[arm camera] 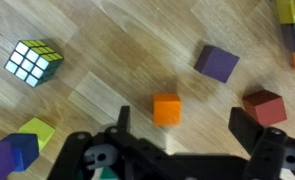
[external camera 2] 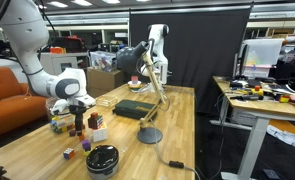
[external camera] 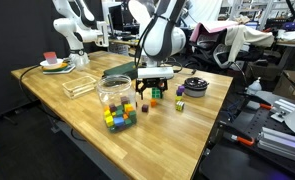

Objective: Stack the orange cube on the Rubik's cube

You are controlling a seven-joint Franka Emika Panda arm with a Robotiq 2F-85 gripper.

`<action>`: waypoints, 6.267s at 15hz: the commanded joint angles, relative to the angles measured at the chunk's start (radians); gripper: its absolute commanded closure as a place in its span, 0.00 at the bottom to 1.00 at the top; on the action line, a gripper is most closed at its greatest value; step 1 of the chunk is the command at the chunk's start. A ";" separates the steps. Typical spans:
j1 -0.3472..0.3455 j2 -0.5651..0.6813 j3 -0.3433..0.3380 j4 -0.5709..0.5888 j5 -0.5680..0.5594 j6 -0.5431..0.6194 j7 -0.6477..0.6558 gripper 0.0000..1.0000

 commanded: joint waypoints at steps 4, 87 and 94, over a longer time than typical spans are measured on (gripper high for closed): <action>-0.006 0.021 -0.012 0.030 0.020 -0.016 -0.075 0.00; -0.066 -0.327 -0.088 -0.047 -0.064 -0.178 0.359 0.93; -0.085 -0.321 -0.077 -0.040 0.003 -0.207 0.351 0.93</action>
